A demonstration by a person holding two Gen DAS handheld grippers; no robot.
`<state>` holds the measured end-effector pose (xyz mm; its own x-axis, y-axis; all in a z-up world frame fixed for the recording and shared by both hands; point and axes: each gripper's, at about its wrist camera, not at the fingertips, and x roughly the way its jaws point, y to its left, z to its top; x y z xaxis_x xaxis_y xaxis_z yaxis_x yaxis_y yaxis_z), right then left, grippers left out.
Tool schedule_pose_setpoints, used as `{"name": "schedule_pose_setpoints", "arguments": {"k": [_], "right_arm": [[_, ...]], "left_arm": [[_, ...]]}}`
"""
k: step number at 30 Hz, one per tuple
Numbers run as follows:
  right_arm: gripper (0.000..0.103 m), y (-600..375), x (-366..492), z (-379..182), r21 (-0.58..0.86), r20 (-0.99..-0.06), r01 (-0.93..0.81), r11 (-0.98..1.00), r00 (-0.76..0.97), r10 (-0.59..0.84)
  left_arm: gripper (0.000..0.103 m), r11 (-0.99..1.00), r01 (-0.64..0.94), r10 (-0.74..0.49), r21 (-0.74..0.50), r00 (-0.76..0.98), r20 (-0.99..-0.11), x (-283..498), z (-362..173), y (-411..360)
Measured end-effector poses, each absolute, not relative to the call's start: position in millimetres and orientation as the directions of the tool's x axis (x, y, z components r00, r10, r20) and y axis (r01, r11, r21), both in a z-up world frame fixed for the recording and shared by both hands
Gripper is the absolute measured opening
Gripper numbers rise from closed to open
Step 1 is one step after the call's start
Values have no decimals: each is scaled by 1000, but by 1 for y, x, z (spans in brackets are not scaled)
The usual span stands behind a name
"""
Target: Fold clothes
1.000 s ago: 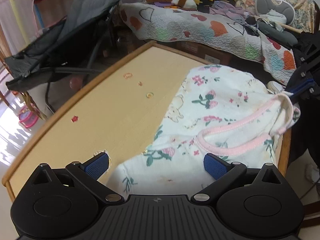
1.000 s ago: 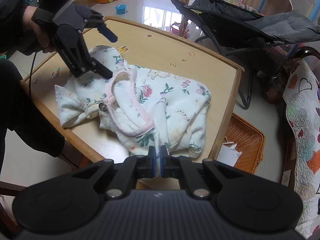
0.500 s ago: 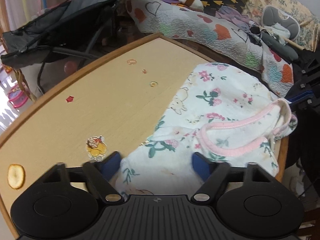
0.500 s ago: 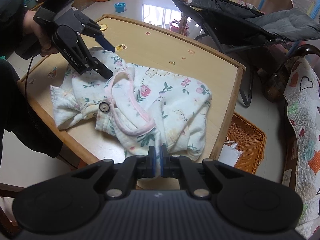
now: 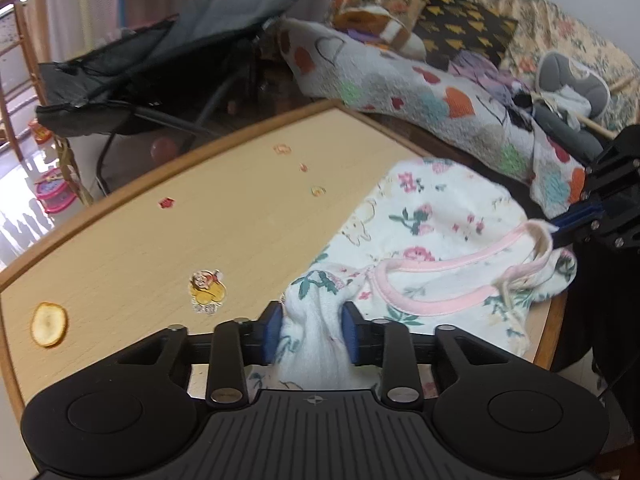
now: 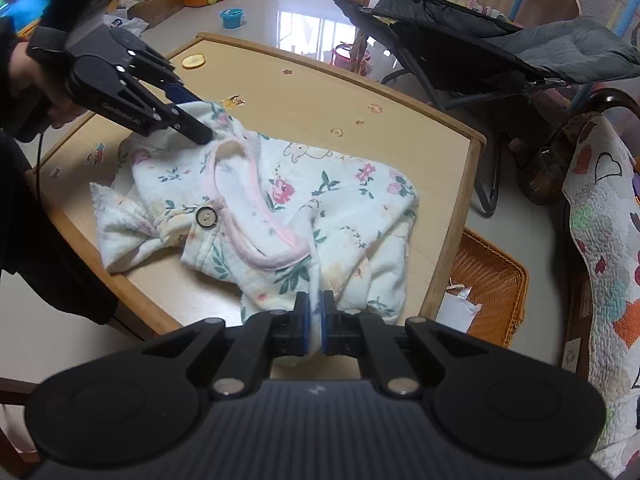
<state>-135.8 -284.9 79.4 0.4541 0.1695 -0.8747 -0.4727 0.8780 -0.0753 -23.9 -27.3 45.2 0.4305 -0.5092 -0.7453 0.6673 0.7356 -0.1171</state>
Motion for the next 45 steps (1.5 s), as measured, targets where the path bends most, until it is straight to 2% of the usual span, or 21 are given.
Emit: {"name": "schedule_pose_setpoints", "arguments": {"k": [7,14,28,34,39,45], "right_arm": [[5,-283,-135,82,-74,-866,-455,888,471,169],[7,-284,-135,85,-71,-855,-423,903,492,163],[8,-283,-145,88,-69,-840,-374,925,522,148],[11,-299,-136,109,42,-810,-386,922,528,257],[25,-298,-110,126,56,-792,-502,863,504,345],[28,-265,-49,122,93,-791,-666,740,402,461]], "left_arm": [[16,754,643,-524,-136,464,-714,-43,61,-20],[16,778,609,-523,-152,494,-695,-71,71,-17],[16,859,506,-437,-79,643,-629,-136,91,-26],[16,856,514,-434,-58,654,-620,-148,99,-22],[16,855,515,-441,-61,659,-609,-153,103,-18],[16,853,517,-448,-70,658,-605,-156,100,-16]]}}
